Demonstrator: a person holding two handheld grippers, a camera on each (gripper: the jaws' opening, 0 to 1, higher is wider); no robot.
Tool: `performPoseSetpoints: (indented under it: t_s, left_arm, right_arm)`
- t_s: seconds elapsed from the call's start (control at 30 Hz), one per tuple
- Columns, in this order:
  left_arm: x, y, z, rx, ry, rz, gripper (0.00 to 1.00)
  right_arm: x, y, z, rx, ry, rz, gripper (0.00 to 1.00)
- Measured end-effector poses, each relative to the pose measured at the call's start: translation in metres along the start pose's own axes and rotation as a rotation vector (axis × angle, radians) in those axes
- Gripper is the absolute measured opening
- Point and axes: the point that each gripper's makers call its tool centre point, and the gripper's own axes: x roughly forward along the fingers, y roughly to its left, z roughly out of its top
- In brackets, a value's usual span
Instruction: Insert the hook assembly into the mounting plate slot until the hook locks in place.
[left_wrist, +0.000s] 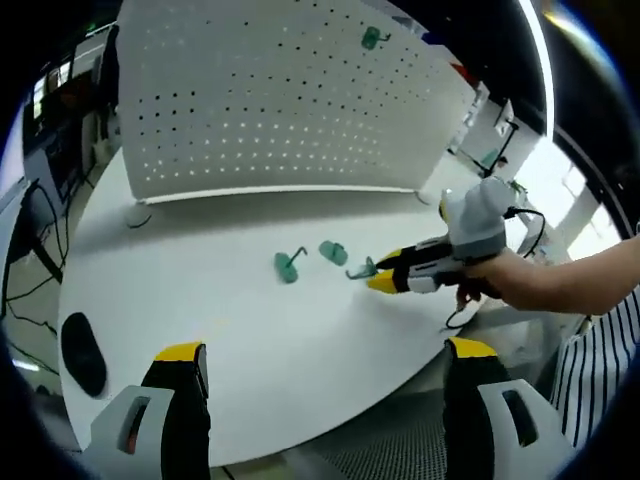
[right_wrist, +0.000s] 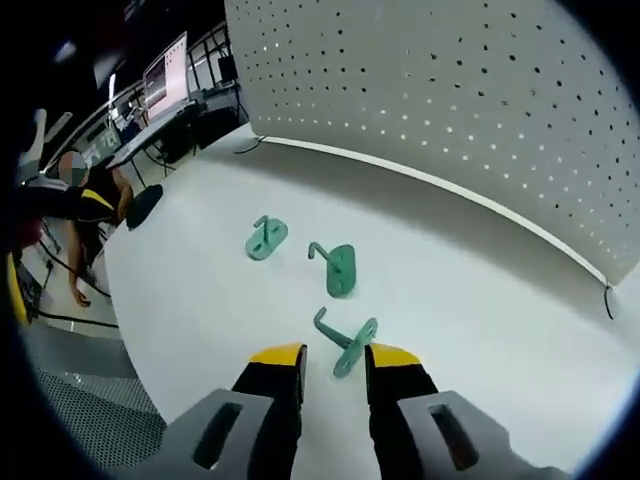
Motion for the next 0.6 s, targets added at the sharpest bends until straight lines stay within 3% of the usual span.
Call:
performPoseSetpoints:
  t_s: [0.13,0.43,0.6]
  left_arm:
    - [-0.001,0.001,-0.003,-0.007,0.005,0.001,1.00]
    - [0.001,0.001,0.003,-0.026,-0.002,-0.003,1.00]
    - [0.002,-0.001,0.007,-0.025,-0.007,-0.010,0.99]
  right_arm:
    - [0.002,-0.004,-0.003,-0.008,0.012,-0.013,0.12]
    - [0.002,-0.012,-0.005,0.015,0.000,-0.033,0.06]
    - [0.001,-0.015,-0.006,-0.033,-0.006,-0.056,0.03]
